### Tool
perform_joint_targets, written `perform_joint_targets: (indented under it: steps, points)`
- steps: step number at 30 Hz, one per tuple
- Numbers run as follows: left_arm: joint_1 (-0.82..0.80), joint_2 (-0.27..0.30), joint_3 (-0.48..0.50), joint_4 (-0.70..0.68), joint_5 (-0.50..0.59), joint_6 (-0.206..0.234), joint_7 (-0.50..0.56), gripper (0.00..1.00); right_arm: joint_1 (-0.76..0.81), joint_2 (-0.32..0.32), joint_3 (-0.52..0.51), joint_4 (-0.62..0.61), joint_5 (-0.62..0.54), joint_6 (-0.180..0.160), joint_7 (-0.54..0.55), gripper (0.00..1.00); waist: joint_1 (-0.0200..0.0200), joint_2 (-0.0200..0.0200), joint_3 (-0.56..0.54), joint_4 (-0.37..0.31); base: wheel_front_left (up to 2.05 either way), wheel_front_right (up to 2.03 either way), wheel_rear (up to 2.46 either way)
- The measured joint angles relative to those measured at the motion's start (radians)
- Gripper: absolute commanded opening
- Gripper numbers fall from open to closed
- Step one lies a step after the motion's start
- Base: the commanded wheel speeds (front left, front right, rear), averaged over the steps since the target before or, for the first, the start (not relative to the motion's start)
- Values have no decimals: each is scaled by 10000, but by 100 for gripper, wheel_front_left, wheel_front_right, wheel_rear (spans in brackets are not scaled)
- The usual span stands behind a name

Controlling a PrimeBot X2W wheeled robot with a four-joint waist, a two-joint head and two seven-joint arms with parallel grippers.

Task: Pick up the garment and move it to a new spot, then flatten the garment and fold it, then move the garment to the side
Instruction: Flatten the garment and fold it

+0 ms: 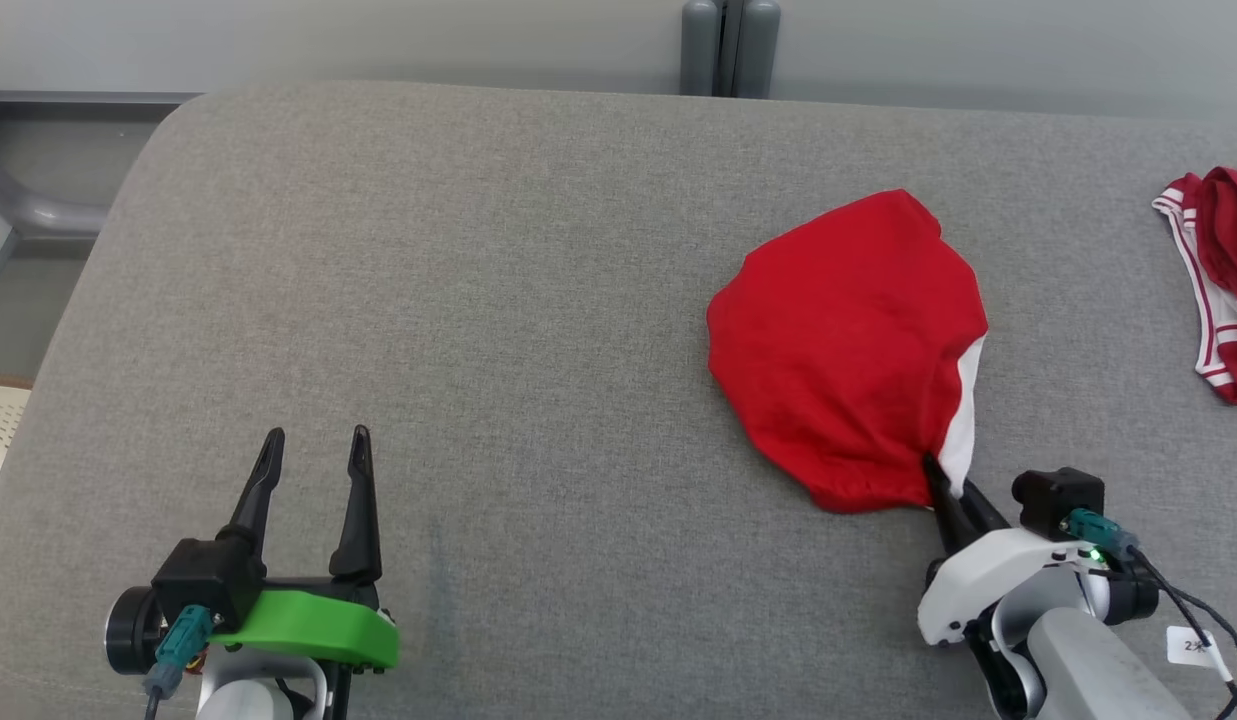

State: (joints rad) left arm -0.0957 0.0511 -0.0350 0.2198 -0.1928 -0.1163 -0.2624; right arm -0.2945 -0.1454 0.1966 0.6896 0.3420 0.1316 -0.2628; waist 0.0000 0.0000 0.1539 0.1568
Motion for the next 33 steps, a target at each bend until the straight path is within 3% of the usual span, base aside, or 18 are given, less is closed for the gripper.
perform_joint_targets:
  steps: [8, 13, 22, 32, 33]
  points:
    - [-9, -8, -92, 128, -58, 63, 0, 100, -28, -539, -309, -660, -59, -2, 2, 0, 0, 0, -317, -168, 0, 0, 0]
    - [17, -8, -194, 221, -100, 63, 0, 100, -24, -537, -2, -1561, -311, -2, 0, 0, 0, 0, -569, -239, 0, 0, 0]
    - [98, -8, -332, 240, -245, 84, 0, 100, -400, -73, 1958, -2665, -523, -2, 0, 0, 0, 0, -722, -43, 0, 0, 0]
    - [80, -10, -614, 322, -397, 194, 0, 100, -890, 744, 4709, -1778, 128, -2, 0, 0, 0, 0, -564, 482, 0, 0, 0]
    - [77, -10, -623, 326, -399, 198, 0, 100, -895, 777, 4855, -1703, 203, -2, 0, 45, 0, 0, -549, 510, 0, 0, 0]
